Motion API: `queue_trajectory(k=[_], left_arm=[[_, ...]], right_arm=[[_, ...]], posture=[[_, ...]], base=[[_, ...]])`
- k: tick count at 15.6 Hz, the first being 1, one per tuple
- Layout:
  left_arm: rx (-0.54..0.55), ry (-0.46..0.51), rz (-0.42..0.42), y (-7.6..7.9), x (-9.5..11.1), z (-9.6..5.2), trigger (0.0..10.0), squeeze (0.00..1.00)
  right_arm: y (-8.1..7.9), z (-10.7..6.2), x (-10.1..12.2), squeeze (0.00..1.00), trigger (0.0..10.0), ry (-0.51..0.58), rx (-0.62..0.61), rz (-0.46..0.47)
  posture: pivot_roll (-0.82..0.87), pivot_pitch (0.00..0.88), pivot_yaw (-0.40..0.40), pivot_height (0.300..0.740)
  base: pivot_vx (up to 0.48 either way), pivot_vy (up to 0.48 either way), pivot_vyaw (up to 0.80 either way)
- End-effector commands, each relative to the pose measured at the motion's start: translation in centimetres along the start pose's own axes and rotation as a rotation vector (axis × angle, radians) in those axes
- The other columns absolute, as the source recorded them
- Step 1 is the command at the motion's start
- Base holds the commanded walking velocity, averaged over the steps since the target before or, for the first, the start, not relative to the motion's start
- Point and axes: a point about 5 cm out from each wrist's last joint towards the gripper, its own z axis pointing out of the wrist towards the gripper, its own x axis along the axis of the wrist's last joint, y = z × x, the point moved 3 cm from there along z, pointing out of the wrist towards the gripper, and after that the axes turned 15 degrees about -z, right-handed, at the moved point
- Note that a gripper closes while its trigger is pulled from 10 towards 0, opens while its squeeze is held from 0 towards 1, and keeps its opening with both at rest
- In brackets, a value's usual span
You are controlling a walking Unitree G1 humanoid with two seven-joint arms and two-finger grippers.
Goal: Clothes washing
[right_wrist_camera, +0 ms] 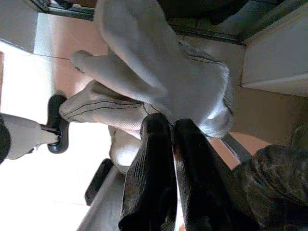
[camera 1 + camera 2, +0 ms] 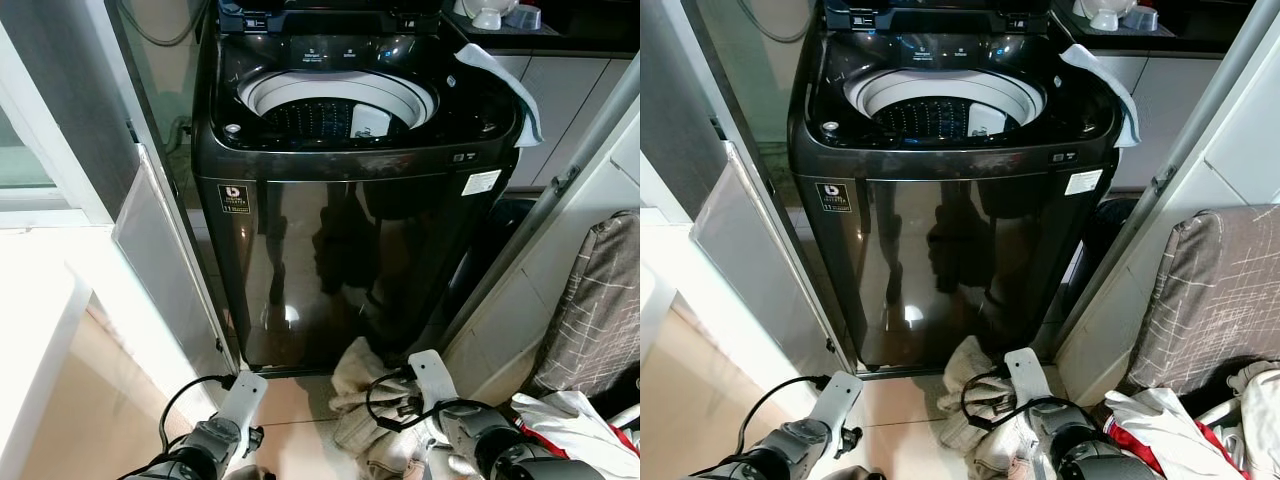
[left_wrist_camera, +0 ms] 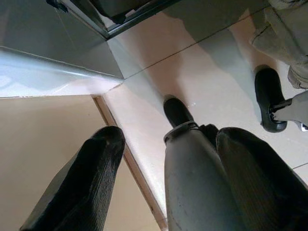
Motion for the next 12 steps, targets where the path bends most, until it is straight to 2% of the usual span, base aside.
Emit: queue_trajectory(k=[1,4,8,12], left_arm=[[-0.006,-0.003,0.011,0.2,0.1,0.0,10.0,0.00],[-0.013,0.001,-0.022,0.2,0.1,0.0,10.0,0.00],[0.000,-0.015,-0.049,-0.3,-0.7,0.0,10.0,0.00],[-0.004,-0.007,-0.079,-0.3,-0.9,0.0,10.0,0.00]], right_arm=[[0.6,-0.1,0.1,0.00,0.0,0.005,-0.008,0.019],[0.9,-0.2,0.6,0.00,0.0,0.018,-0.003,0.039],[-0.3,0.0,1.8,0.00,0.0,0.037,0.020,0.077],[-0.5,0.0,2.0,0.00,0.0,0.029,0.023,0.058]], posture=[[-0.03,0.005,-0.012,0.740],[-0.02,0.000,-0.019,0.740],[-0.01,0.000,-0.013,0.740],[0.00,0.000,-0.018,0.740]], base=[[0.000,0.000,0.00],[0.000,0.000,0.00],[0.000,0.000,0.00],[0.000,0.000,0.00]])
